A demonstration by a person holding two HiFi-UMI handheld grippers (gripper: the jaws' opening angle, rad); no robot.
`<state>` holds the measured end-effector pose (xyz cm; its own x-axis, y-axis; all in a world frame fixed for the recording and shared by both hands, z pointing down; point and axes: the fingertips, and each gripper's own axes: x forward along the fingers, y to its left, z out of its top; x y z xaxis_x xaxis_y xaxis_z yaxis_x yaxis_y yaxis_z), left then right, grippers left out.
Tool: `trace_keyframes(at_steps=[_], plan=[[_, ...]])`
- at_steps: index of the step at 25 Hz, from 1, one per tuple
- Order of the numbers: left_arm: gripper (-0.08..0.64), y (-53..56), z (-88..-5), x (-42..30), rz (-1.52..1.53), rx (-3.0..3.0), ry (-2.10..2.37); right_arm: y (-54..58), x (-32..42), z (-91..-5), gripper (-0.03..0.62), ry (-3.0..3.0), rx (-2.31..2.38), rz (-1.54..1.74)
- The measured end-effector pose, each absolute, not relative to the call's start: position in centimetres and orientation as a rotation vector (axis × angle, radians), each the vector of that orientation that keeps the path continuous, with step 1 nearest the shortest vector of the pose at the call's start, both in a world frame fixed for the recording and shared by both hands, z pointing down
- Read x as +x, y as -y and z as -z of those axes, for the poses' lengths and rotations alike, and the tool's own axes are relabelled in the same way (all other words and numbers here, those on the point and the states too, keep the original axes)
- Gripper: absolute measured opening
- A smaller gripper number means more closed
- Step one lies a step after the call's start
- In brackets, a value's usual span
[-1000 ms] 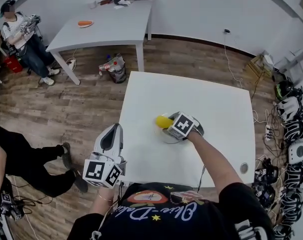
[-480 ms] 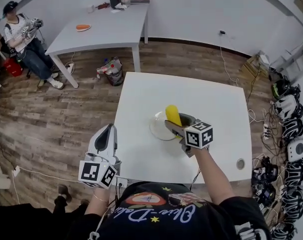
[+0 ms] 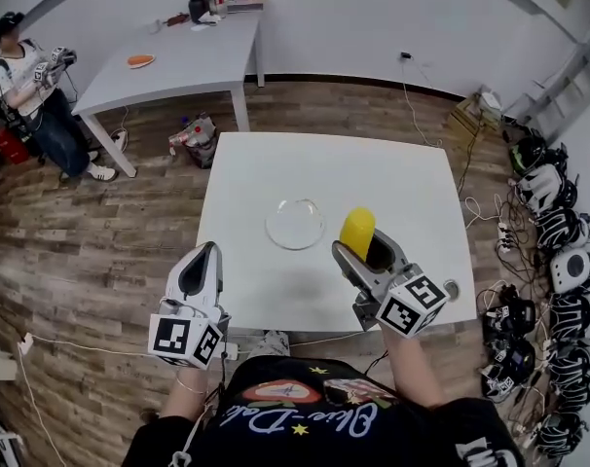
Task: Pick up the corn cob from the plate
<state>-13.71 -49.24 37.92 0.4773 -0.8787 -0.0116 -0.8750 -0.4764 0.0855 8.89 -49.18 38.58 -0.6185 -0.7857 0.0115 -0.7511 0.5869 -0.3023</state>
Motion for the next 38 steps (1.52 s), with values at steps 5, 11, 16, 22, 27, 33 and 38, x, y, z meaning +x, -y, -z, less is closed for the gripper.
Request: trace_keyframes(at_steps=[5,11,16,22,27,33,38], plan=[[-0.003,45.3,-38.9,-12.6,0.074,2.62,1.538,43.8,10.4,-38.4,0.25,-2.661,-1.336,0.346],[-0.003,41.7,-38.8,-11.2,0.068,2.631,1.51,39.5,11.4,-38.5,0.25,-2.648,-1.4,0.3],[-0.003,38.9,-39.0,-11.3,0.063,2.628,1.527,36.3,11.4,-37.8,0.25,-2.652,-1.405,0.249],[-0.003,36.4,-39.1,-11.8,0.057,2.629,1.548,33.7,11.3,-37.6,0.25,-2.623,-1.379,0.293],[-0.003,36.0,-38.4,-11.8,0.058,2.638,1.552,33.4,11.3,-37.5,0.25,-2.63,-1.382,0.324],[-0.003,35.7,-38.4,-11.5,0.049,2.649,1.544,33.3,11.2,-37.5,0.25,-2.669,-1.384,0.314],[-0.003,35.4,-38.3,-12.0,0.039,2.64,1.557,33.5,11.1,-37.0,0.25,-2.666,-1.387,0.313]])
